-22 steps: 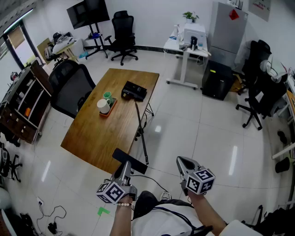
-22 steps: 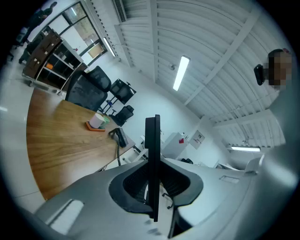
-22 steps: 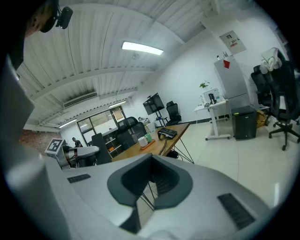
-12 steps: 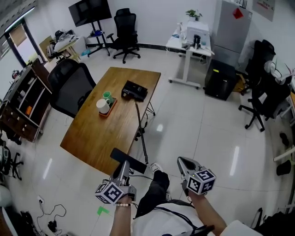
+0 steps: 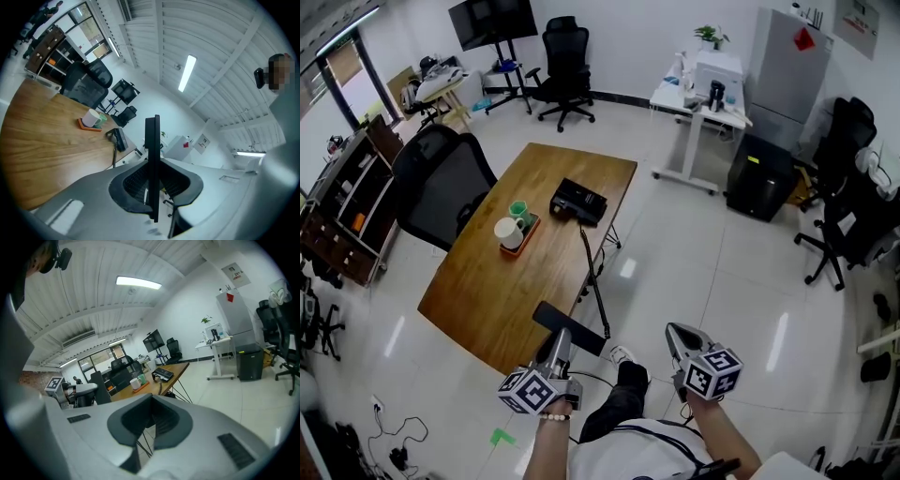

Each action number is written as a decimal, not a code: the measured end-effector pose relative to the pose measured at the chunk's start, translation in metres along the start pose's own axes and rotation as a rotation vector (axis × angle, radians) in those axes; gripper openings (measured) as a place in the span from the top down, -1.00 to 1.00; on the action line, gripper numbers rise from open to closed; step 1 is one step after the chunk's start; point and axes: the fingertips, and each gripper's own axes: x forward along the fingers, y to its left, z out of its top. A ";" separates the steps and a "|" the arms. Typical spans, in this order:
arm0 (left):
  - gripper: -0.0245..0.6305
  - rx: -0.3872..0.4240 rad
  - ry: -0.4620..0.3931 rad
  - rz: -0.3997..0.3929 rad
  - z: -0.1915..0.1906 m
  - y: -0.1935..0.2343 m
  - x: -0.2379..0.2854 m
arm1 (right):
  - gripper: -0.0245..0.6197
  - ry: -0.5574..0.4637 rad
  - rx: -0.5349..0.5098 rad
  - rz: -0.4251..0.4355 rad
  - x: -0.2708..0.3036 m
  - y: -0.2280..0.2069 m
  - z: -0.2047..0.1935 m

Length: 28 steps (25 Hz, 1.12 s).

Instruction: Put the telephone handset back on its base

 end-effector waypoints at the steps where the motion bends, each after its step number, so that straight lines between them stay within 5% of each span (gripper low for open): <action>1: 0.71 -0.004 0.000 0.001 0.002 0.002 0.010 | 0.92 0.004 -0.001 0.004 0.008 -0.005 0.004; 28: 0.71 -0.104 -0.036 0.060 0.072 0.062 0.211 | 0.92 0.054 -0.025 0.069 0.180 -0.085 0.123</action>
